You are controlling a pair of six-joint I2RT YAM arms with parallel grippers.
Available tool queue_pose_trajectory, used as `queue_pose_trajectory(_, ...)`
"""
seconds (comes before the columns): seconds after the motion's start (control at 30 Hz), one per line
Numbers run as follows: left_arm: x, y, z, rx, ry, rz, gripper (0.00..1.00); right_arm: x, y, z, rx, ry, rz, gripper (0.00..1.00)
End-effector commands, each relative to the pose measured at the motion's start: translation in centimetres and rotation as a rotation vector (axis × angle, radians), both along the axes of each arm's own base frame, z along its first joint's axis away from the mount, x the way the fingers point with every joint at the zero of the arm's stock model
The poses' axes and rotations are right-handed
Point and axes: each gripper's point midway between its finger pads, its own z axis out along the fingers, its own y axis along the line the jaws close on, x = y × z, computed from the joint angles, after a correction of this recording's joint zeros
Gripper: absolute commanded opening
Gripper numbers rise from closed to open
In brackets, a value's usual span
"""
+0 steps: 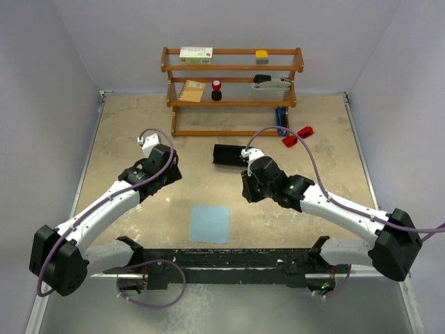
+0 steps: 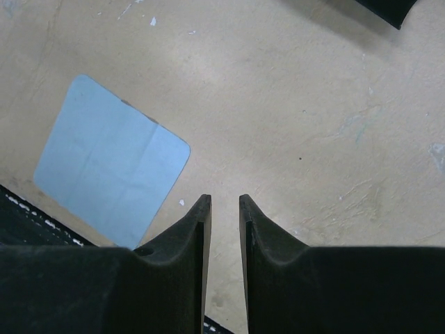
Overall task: Organize the sunglasses
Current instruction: Adjust the glasses cleaning cloth at the center of the board.
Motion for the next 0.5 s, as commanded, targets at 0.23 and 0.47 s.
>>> queue_pose_trajectory(0.23, -3.7, -3.7, -2.0, -0.053, -0.014, -0.038, 0.48, -1.0, 0.8, 1.0, 0.056, 0.028, 0.009, 0.25)
queue_pose_trajectory(0.47, -5.2, -5.9, -3.4, 0.039, -0.050, -0.090, 0.47, -1.4, 1.3, -0.2, 0.020, 0.068, 0.062, 0.25)
